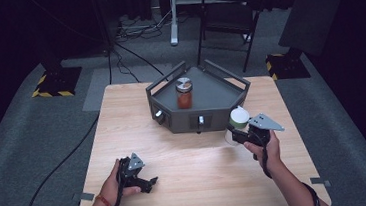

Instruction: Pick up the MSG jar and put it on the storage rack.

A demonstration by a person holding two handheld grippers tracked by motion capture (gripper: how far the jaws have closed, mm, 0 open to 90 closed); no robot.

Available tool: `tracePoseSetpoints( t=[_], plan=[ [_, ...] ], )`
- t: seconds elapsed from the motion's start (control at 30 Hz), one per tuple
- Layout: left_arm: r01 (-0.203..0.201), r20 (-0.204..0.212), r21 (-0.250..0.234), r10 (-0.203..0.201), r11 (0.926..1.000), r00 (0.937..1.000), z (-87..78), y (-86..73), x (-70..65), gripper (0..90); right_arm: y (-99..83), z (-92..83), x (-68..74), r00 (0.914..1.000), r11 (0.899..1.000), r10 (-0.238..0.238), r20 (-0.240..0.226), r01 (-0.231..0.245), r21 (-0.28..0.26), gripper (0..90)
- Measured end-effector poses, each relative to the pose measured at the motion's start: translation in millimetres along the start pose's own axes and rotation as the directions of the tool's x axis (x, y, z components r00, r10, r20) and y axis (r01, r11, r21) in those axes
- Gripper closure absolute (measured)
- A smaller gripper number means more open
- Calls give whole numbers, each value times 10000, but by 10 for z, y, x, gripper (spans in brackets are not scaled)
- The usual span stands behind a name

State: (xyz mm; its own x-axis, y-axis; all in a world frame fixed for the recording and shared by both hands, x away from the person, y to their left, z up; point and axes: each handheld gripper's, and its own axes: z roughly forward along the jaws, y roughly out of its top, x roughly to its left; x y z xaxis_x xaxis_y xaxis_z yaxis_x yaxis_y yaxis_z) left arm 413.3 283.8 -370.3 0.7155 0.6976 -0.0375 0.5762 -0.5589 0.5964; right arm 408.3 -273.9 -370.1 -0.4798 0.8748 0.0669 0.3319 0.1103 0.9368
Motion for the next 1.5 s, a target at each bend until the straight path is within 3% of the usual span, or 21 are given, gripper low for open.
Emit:
tracePoseSetpoints(
  t=[0.67, 1.13, 1.5],
  plan=[
    [-3, 1, 2, 3, 10000, 10000, 0, 0, 0, 3, 516, -80, 58, 9994, 9996, -242, 266, 245, -116, 341],
    [-1, -5, 14, 1, 10000, 10000, -1, 2, 0, 2, 866, 14, 48, 9991, 9996, -220, 356, 226, -152, 340],
    [-3, -7, 18, 3, 10000, 10000, -1, 2, 0, 3, 1034, 129, 52, 9993, 9996, -181, 335, 189, -213, 340]
  ],
)
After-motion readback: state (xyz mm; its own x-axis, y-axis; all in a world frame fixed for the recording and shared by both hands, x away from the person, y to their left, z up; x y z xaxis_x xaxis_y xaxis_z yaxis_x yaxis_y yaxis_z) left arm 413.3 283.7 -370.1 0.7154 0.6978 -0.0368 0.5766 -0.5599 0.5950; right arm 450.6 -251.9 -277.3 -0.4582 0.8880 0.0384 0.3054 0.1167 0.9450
